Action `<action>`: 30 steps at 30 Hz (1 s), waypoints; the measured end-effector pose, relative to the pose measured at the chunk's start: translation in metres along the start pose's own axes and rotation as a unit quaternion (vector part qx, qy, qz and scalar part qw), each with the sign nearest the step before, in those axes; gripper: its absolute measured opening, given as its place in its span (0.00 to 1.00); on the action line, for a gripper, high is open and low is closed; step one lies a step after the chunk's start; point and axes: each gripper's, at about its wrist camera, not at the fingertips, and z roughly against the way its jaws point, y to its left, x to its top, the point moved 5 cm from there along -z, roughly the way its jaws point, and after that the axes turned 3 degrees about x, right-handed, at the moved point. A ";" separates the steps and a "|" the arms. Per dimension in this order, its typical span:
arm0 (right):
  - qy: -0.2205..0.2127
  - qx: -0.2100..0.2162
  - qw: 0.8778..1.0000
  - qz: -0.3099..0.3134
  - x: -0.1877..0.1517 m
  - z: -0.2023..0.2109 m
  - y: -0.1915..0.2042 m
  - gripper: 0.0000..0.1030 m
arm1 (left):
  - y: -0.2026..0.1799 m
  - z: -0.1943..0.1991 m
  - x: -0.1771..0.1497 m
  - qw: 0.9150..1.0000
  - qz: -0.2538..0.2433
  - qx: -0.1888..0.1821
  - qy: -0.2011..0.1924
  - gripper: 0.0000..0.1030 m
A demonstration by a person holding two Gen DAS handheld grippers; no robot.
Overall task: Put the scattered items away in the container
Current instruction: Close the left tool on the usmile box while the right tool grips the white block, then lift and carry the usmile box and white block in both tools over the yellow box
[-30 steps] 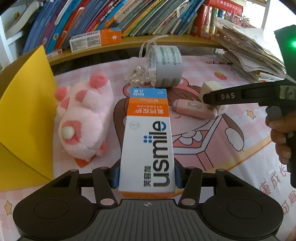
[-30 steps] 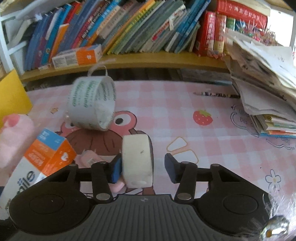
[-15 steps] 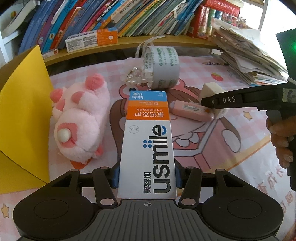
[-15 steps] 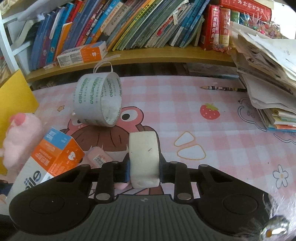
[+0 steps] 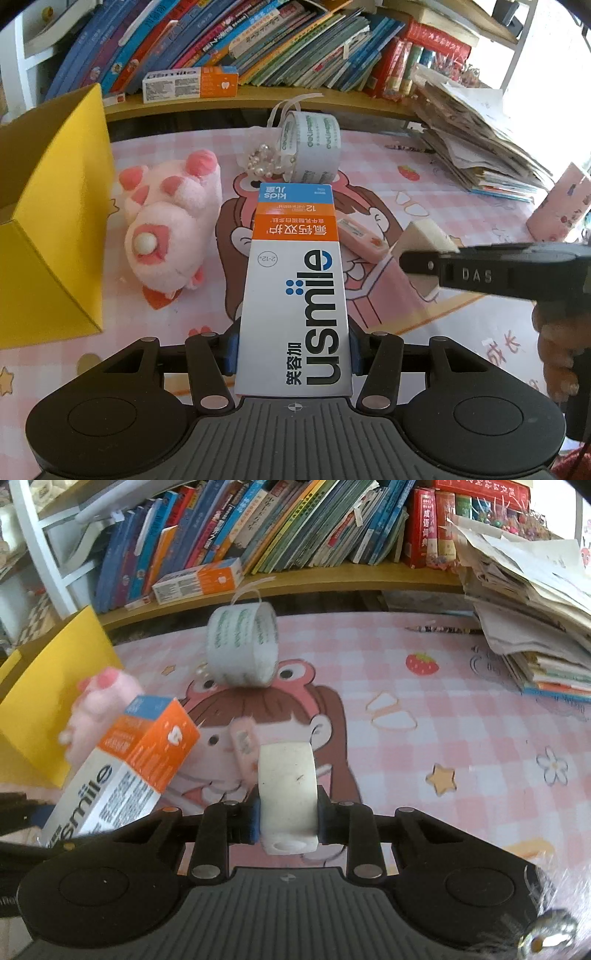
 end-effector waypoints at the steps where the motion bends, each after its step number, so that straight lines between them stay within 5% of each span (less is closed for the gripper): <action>1: 0.001 0.002 1.000 -0.001 -0.003 0.003 0.002 0.24 | 0.000 0.003 -0.001 1.000 0.001 -0.001 -0.002 0.49; 14: 0.010 0.026 0.999 0.017 -0.032 0.033 0.036 0.24 | 0.003 0.041 -0.022 1.000 0.013 -0.017 -0.019 0.49; 30: 0.002 -0.001 1.000 0.015 -0.070 0.062 0.100 0.24 | 0.034 0.086 -0.059 0.998 -0.006 -0.060 -0.027 0.49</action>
